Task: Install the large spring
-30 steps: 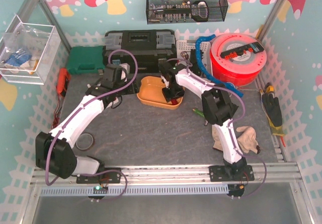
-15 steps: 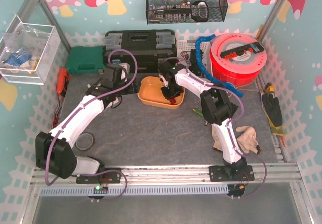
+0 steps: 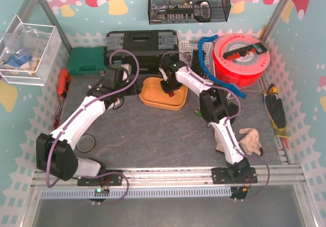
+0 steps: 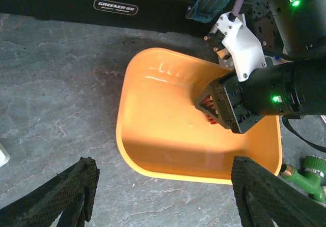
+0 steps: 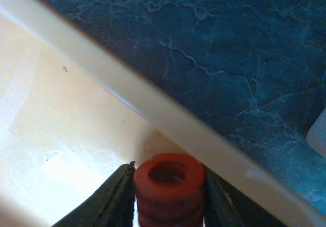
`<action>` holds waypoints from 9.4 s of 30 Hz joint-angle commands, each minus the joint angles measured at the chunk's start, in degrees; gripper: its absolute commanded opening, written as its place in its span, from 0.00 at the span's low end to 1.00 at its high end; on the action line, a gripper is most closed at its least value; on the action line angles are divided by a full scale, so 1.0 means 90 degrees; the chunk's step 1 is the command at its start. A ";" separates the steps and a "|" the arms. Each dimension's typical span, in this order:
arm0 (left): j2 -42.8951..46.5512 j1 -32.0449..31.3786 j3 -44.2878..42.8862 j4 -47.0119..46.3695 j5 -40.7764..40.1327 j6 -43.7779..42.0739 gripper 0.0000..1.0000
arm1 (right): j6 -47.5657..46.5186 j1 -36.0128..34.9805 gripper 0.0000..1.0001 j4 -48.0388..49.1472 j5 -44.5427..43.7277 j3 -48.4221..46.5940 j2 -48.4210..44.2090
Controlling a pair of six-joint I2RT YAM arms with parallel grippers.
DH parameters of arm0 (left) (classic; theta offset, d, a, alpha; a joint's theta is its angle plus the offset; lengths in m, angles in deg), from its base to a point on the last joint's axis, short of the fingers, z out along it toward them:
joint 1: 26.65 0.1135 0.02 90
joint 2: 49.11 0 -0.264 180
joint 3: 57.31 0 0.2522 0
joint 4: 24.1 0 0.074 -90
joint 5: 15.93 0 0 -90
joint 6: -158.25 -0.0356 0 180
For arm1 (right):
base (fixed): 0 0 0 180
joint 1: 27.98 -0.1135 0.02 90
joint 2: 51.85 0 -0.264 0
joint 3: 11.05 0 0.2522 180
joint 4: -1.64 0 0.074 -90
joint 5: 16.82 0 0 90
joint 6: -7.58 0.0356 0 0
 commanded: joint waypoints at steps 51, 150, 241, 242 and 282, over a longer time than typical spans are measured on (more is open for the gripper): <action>-0.0186 0.0497 -0.0795 -0.0767 0.2937 0.1214 0.63 | -0.2588 -0.0412 0.00 0.5486 0.2199 0.4771 -0.4576; -0.2014 0.3230 -0.0483 -0.1338 -0.2138 -0.0316 0.00 | -0.0933 -0.0841 0.99 0.5507 -0.0414 0.7698 -0.7987; -0.2924 0.3553 -0.1099 -0.0591 -0.1419 -0.0328 0.45 | -0.0825 -0.0840 0.99 0.5435 -0.0564 0.7446 -0.7564; -0.2885 0.3558 -0.1072 -0.0606 -0.1420 -0.0321 0.48 | -0.0811 -0.0845 0.99 0.5443 -0.0574 0.7463 -0.7586; 0.1749 0.2304 0.3396 -0.4636 -0.0105 -0.2320 0.99 | -0.1078 0.2056 0.98 0.9084 -0.1701 0.9938 -0.7174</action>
